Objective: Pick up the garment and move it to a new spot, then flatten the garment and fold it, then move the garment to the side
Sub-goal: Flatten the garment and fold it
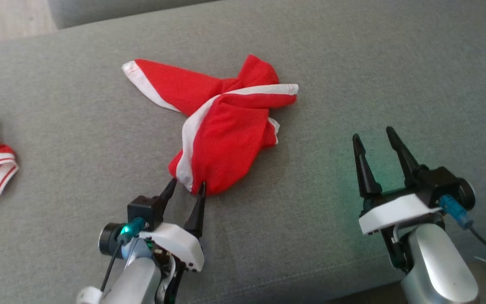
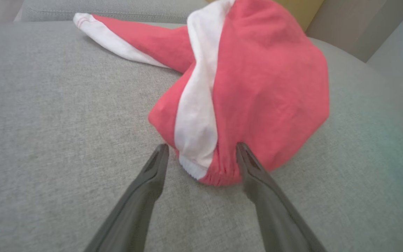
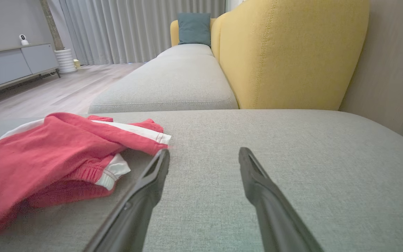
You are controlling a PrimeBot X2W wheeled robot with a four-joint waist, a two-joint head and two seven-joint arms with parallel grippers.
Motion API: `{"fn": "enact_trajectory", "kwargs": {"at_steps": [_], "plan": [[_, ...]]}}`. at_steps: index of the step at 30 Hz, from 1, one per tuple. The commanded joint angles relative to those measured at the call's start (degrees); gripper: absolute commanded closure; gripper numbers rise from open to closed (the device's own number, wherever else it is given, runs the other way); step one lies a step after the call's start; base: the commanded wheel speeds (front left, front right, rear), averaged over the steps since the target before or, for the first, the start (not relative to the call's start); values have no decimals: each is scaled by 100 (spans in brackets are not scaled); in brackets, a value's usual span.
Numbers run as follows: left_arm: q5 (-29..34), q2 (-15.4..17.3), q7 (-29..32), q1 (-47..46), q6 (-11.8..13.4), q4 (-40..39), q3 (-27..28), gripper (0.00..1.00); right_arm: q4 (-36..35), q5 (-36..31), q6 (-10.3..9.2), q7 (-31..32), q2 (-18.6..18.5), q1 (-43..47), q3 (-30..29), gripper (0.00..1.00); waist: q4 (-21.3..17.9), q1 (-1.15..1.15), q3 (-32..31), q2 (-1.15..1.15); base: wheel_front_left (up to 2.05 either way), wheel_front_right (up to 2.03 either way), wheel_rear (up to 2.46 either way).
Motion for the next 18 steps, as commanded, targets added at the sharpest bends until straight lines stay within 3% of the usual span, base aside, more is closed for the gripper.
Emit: {"fn": "enact_trajectory", "kwargs": {"at_steps": [1,7,9,18], "plan": [[45,10,-35,-248,25,-60,150,0,-206,-1,-5,-62,3,-250,109,0,-96,0,97,0,0,0,0],[243,10,-35,-468,161,267,84,0,-253,36,-5,-62,3,-299,109,0,-185,0,238,0,0,0,0],[372,10,-35,-555,218,517,-6,100,-265,47,-5,-62,3,-321,93,0,-191,0,270,0,0,0,0],[875,150,-35,-564,676,374,449,100,-226,152,-5,-62,3,-232,-30,0,162,0,102,0,0,0,0]]}}
